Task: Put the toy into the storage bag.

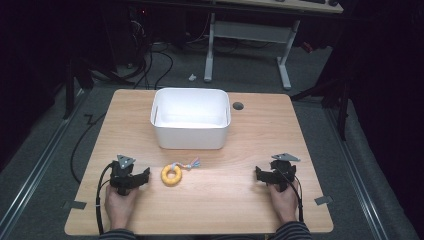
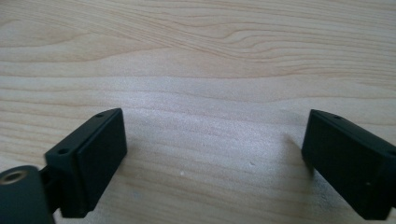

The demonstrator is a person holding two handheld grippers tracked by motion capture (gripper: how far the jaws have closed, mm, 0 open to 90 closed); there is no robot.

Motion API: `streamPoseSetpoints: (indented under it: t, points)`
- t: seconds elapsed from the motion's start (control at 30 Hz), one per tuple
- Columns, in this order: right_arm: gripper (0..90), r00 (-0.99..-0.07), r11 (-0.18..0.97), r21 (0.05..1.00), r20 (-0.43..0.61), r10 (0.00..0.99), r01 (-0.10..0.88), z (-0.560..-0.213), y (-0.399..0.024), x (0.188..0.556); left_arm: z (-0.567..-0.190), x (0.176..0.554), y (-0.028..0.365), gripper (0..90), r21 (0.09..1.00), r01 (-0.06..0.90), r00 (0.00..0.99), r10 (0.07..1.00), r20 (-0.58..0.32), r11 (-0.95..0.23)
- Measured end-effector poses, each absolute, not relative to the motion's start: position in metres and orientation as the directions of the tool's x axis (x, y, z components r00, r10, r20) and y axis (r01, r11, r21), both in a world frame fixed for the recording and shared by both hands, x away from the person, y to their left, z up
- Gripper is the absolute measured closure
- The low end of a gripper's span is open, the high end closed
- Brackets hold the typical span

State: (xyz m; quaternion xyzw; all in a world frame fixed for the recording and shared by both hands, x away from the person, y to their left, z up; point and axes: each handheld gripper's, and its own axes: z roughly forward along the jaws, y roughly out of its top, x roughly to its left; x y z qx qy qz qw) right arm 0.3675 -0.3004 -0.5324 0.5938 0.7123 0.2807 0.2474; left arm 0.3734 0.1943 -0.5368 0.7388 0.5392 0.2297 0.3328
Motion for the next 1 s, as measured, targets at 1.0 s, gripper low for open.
streamPoseSetpoints:
  t: [1.0]
  points:
    - [17.4,-0.179,0.141,0.708,-0.021,0.984,0.692,-0.5315,-0.3012,0.3635,-0.5368,0.3761,0.1932,20.1,0.732,0.647,0.328,0.945,-0.011,-0.216]
